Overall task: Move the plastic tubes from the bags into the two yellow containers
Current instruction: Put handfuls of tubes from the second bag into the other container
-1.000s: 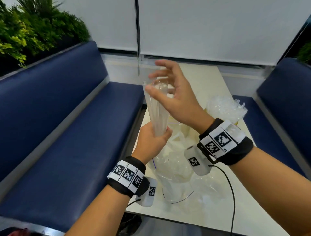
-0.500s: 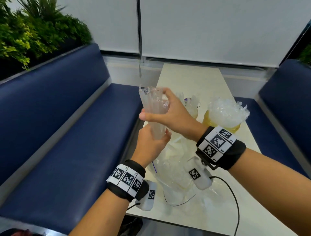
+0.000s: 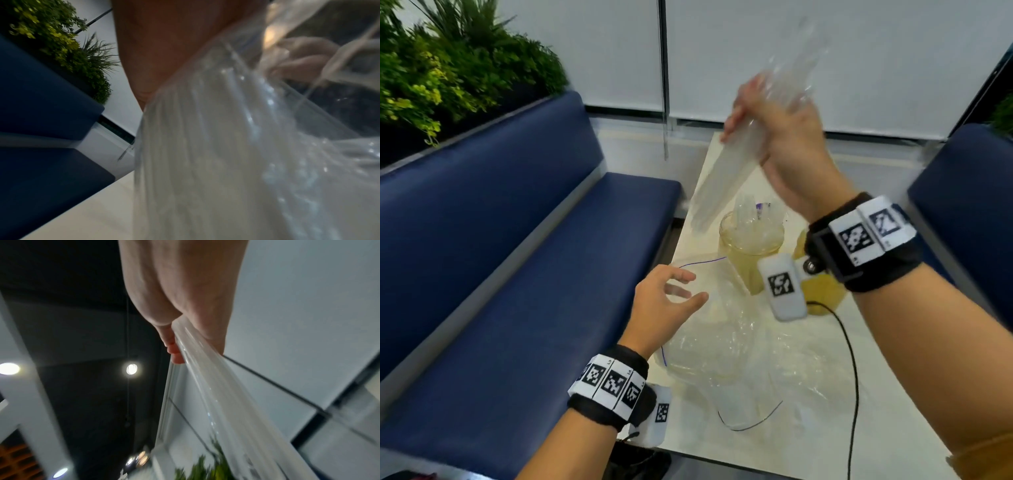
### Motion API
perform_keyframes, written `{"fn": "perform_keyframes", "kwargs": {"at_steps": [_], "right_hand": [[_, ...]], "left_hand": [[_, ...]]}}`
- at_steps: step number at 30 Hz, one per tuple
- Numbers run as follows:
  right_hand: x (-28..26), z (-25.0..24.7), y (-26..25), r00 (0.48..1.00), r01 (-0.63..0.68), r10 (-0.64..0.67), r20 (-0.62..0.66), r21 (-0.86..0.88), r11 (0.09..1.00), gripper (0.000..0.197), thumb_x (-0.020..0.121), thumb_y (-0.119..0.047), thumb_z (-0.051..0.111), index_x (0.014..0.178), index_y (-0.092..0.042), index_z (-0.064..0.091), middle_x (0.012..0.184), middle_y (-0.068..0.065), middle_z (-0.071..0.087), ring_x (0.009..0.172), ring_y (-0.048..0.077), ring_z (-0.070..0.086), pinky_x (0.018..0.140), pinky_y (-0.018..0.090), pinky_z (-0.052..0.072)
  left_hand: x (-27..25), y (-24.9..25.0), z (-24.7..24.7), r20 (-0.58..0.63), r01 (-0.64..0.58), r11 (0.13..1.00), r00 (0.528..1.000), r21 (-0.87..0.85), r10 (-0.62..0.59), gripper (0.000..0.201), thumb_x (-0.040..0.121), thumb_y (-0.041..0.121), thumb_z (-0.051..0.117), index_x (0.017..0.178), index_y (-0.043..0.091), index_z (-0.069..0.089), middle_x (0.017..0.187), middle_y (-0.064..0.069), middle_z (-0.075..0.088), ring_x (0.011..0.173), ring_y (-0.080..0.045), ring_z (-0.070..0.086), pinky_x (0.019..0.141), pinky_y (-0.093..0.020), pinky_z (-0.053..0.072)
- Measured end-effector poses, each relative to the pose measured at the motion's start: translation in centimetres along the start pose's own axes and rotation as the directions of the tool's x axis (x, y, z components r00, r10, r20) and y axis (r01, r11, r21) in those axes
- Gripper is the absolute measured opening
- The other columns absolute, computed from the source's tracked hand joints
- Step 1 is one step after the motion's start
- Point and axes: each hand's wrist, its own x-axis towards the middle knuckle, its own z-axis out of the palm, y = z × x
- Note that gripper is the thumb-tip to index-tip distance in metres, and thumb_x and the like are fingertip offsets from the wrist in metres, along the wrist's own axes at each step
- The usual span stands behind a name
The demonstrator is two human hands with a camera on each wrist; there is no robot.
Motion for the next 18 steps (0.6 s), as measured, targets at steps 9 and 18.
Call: {"fn": "perform_keyframes", "kwargs": {"at_steps": [9, 18], "right_hand": [[5.0, -7.7, 6.1, 0.925, 0.044, -0.150, -0.349, -0.292, 0.956, 0.013, 0.094, -0.009, 0.065, 0.101, -0.011, 0.054, 0.090, 0.010, 0.060, 0.070, 0.019, 0.060, 0.071, 0.029, 0.055], [3.0, -10.5, 17.7, 0.861, -0.355, 0.099, -0.498, -0.452, 0.819, 0.022, 0.085, -0.032, 0.072, 0.100, -0.017, 0.068, 0.088, 0.002, 0.076, 0.088, 0.016, 0.071, 0.095, 0.045, 0.054]], "left_hand": [[0.0, 0.1, -1.3, -0.009, -0.032, 0.999, 0.999, -0.008, 0.032, 0.024, 0.087, 0.019, 0.078, 0.109, 0.018, 0.068, 0.120, 0.006, 0.066, 0.088, 0.013, 0.065, 0.074, -0.002, 0.047], [0.8, 0.3, -1.1, 0.016, -0.011, 1.000, 1.000, -0.014, 0.011, 0.019, 0.090, 0.026, 0.074, 0.108, 0.027, 0.070, 0.113, 0.013, 0.068, 0.090, 0.000, 0.069, 0.086, -0.034, 0.062]]}}
